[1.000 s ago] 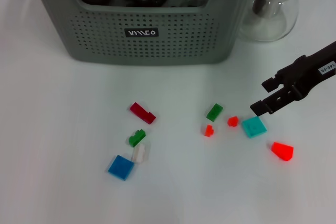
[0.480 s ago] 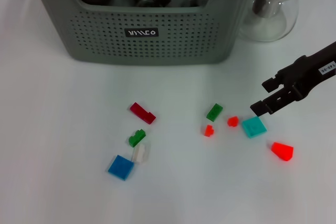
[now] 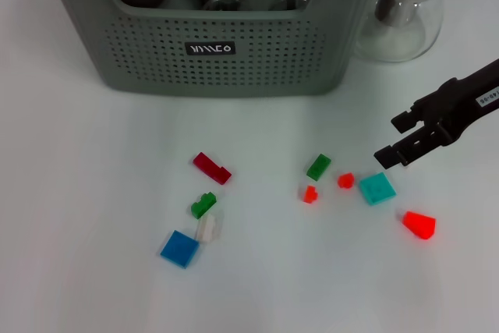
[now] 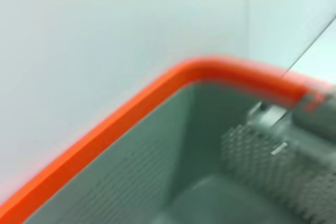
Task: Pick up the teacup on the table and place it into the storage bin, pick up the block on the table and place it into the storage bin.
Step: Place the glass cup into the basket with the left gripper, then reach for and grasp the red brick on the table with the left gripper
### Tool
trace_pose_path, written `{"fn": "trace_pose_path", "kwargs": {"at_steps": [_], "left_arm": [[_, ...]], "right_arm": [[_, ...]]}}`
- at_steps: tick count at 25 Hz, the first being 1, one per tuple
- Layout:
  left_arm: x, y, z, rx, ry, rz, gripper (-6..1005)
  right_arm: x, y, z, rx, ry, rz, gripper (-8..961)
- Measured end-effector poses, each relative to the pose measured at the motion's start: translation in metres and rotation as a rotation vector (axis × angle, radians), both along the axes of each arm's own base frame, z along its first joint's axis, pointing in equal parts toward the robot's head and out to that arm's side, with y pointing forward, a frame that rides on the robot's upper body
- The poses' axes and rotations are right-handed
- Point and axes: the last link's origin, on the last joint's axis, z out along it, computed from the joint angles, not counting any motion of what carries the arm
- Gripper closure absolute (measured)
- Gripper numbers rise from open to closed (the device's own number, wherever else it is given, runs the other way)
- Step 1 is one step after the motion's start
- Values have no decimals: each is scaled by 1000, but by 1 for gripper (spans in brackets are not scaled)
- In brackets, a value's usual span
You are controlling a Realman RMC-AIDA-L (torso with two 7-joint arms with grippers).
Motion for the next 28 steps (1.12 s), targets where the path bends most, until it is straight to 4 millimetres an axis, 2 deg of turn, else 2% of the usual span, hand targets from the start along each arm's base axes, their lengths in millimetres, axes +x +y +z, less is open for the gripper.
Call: {"fn": "trace_pose_path", "kwargs": {"at_steps": [4,8,11,15,19,23,28], "left_arm": [[-1,-30,26,-148,-235,-74,346],[-18,-77,36,-324,-384,-217,346],[-36,-112,32,-428,-431,-323,345],[-58,-138,16,-530,-435,-371,345],[-81,-150,-5,-619,-471,-359,345],[-102,-147,-15,-605,-392,-280,344],[-104,-134,-22,-597,-258,-70,322]], "right_arm": [[1,1,4,7,-1,6,39],[6,1,9,16,-11,7,39],[11,2,13,25,-19,4,40],[14,2,15,30,-33,2,40],[17,3,16,34,-53,2,40],[18,3,16,33,-64,2,40],[19,3,15,38,-64,-2,40]]}}
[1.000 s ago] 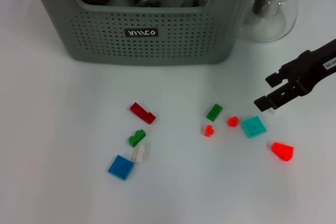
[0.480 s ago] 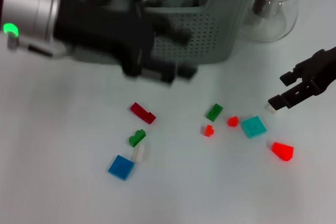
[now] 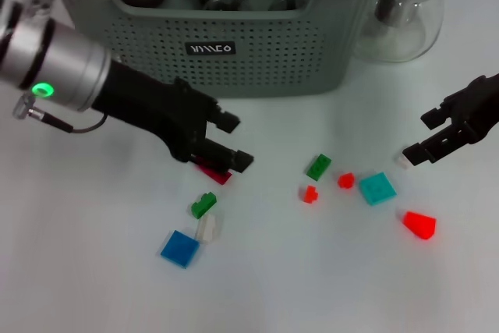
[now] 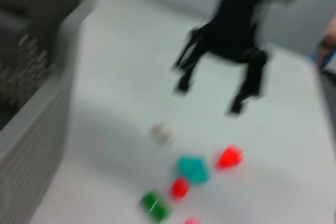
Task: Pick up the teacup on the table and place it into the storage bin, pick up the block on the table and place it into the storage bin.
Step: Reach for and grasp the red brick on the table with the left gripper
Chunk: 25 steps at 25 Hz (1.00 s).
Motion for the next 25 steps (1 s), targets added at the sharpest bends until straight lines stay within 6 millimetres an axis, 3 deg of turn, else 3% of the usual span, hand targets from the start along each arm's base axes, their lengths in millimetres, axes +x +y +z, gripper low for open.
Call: {"fn": "trace_pose_path", "kwargs": {"at_steps": [7,13,19,25], "left_arm": [[19,11,-6,47,300,185,313],[39,9,-27,93,493,205,314],[50,9,-45,157,619,196,316],[57,9,-56,188,637,251,316]], "right_arm": [[4,-2,0,7,-1,-18,40],[4,-1,0,-1,-14,7,40],[7,-2,0,-4,-27,13,40],[9,-3,-1,-7,-30,15,41]]}}
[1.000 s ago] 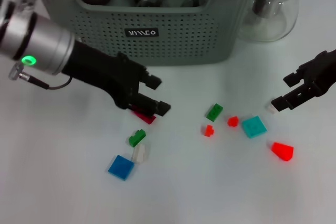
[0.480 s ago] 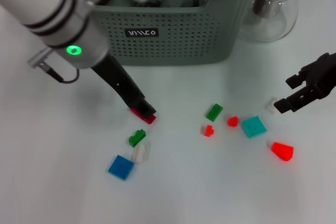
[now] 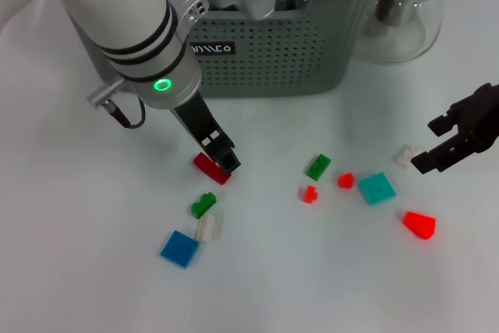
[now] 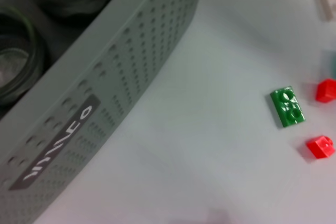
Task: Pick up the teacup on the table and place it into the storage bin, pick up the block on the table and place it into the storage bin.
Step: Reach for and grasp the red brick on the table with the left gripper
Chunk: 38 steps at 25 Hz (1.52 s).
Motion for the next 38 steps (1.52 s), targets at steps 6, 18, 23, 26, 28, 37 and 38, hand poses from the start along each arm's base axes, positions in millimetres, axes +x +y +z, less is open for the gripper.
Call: {"fn": "trace_pose_path", "kwargs": {"at_steps": [6,18,23,26,28,37,38], "left_arm": [[4,-2,-4,30,-16,58,313],[9,-7,-10,1,-24,125,312],[8,-6,-11,1,-29,137,319],[11,-4,-13,10,-32,137,325],[11,-1,-15,20,-26,140,278],[-12,14,-25,97,7,188,114],[-13,14,-26,99,6,191,114]], "right_arm": [[-1,0,-4,-22,-33,28,41],[-6,4,-2,-36,-65,77,41],[-7,4,-3,-43,-69,94,41],[-8,4,-3,-45,-70,98,41],[-8,4,-3,-46,-70,106,41],[-8,5,-5,-48,-68,132,41],[-8,5,-5,-49,-68,134,42]]}}
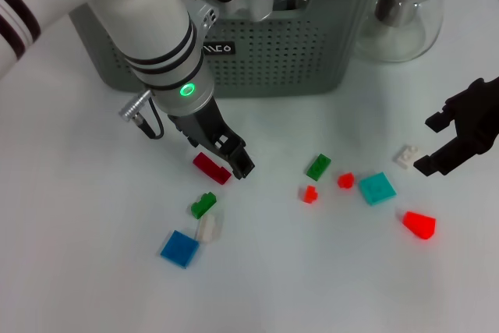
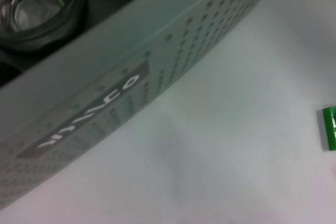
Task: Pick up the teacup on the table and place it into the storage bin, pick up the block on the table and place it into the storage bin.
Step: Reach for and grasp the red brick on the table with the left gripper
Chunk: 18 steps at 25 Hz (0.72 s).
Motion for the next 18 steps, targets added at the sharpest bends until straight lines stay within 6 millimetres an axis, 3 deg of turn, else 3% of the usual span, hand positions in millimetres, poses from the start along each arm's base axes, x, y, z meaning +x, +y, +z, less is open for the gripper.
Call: {"fn": "trace_pose_path", "kwargs": {"at_steps": [18], "left_arm": [[-16,2,-7,17,24,21,116]], "right_arm": [[1,1,-3,5,3,5,42]]}}
